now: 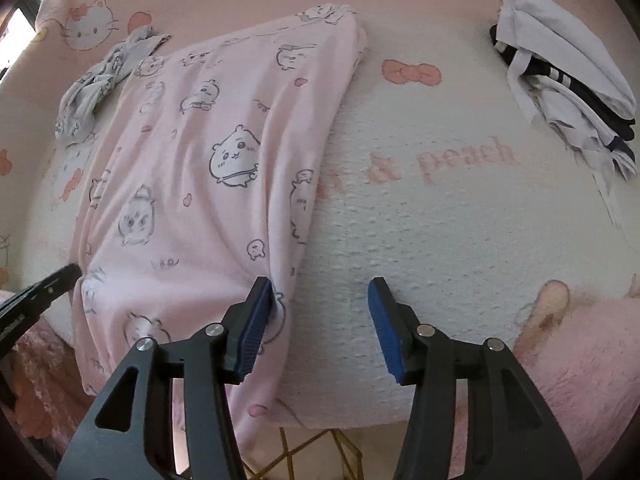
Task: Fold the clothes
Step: 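Pull the cuff with the left gripper to straighten the pants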
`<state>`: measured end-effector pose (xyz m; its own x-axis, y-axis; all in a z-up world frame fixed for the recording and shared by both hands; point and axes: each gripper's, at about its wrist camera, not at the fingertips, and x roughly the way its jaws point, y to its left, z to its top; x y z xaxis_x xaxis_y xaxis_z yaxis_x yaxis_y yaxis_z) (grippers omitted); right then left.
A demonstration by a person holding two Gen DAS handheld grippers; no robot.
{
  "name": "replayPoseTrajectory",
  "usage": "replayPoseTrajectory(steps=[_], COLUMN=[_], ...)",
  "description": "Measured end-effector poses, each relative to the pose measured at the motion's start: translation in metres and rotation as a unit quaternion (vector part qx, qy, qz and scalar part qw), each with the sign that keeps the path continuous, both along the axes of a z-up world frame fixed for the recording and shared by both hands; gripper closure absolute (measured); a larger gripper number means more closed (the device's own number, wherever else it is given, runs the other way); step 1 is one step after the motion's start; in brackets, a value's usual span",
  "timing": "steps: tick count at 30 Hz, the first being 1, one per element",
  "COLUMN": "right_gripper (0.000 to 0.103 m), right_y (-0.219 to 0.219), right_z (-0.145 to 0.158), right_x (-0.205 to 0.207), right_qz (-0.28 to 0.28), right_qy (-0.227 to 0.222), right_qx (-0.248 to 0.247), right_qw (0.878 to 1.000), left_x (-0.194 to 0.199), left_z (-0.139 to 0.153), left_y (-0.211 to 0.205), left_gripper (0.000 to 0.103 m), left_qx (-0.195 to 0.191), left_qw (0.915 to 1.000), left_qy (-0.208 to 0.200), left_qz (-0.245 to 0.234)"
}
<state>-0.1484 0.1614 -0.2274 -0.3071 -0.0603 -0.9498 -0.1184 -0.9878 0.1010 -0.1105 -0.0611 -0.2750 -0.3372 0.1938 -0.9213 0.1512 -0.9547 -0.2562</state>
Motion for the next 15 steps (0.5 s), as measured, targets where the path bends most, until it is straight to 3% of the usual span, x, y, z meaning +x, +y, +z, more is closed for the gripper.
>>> replayPoseTrajectory(steps=[3,5,8,10,13,15], right_gripper=[0.048,0.048,0.048,0.048,0.048,0.047], right_y=[0.006,0.014,0.016,0.002,-0.027,-0.041], right_z=[0.003,0.007,0.020,0.028,0.017,0.001], right_x=[0.005,0.008,0.012,0.013,0.010,0.012], right_qz=[-0.008,-0.023,-0.033,-0.006,0.052,0.078], right_qy=[-0.003,0.003,0.038,0.067,0.049,0.019], right_qx=[0.006,-0.004,-0.023,-0.038,-0.052,-0.004], right_qw=[1.000,1.000,0.998,0.997,0.996,0.997], left_x=[-0.002,-0.001,0.000,-0.005,-0.010,-0.013], left_z=[0.003,0.012,0.025,0.022,0.009,0.001], left_y=[-0.004,-0.007,-0.010,0.006,0.029,0.041], left_gripper=[0.096,0.089,0.089,0.089,0.089,0.089], left_qx=[-0.012,0.007,0.034,0.030,0.009,-0.004], left_qw=[0.9998,0.9996,0.9980,0.9981,0.9970,0.9949], left_qy=[-0.005,0.016,0.049,0.050,0.027,0.013], left_qz=[0.016,0.020,0.020,-0.020,-0.072,-0.100])
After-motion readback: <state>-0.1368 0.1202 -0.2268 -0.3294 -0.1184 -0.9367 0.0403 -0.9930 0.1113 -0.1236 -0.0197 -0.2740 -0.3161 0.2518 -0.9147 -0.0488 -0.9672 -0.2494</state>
